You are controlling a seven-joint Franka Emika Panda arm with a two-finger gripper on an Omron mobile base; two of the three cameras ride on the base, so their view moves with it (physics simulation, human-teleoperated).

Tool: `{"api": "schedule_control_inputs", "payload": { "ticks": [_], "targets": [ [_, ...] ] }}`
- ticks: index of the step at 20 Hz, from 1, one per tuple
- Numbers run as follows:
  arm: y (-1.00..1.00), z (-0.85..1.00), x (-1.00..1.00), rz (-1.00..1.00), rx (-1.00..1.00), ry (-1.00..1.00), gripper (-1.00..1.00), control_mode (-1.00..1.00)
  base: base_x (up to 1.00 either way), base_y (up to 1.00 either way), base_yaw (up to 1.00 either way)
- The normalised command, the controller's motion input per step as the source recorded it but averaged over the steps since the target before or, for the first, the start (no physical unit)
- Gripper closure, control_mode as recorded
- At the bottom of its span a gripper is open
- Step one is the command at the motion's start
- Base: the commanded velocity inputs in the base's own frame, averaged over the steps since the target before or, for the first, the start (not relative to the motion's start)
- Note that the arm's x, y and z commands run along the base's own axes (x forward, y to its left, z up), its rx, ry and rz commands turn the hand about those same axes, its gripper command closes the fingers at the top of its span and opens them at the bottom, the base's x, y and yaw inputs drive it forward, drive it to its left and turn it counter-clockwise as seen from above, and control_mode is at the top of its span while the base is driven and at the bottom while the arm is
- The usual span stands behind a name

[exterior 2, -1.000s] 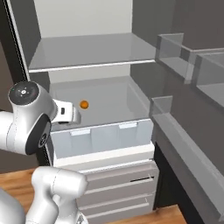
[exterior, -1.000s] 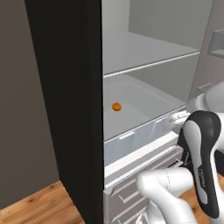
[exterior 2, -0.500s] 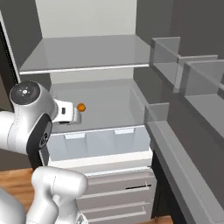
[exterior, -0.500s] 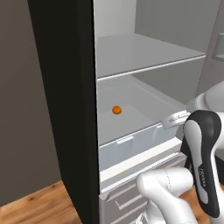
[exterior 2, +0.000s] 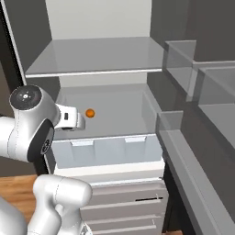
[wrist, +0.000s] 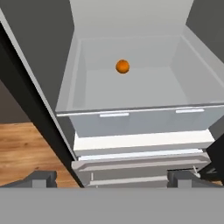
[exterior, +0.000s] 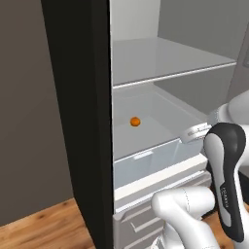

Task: Retrieve the banana and tangerine from the fridge and place them into the bowl on the dining table.

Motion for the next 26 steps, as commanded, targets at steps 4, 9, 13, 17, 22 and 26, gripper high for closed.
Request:
{"api": "schedule_control_inputs", "payload": {
  "ticks": [4, 9, 13, 17, 22, 26],
  "targets": [
    [0.00, 0.00, 0.00, 0.00, 0.00, 0.00, -1.00, 1.00, 0.06, -0.16, 0.11],
    [0.00, 0.00, 0.00, 0.00, 0.00, 0.00, -1.00, 1.00, 0.11, -0.07, 0.09],
    [-0.06, 0.00, 0.15, 0.02, 0.00, 0.00, -1.00, -1.00, 0.05, 0.00, 0.01],
    [-0.34, -0.04, 0.00, 0.00, 0.00, -0.03, -1.00, -1.00, 0.00, 0.00, 0.00],
    [-0.25, -0.11, 0.23, 0.00, 0.00, 0.00, -1.00, -1.00, 0.00, 0.00, 0.00],
    [-0.01, -0.15, 0.52, 0.00, 0.00, 0.00, -1.00, -1.00, 0.00, 0.00, 0.00]
  ]
}}
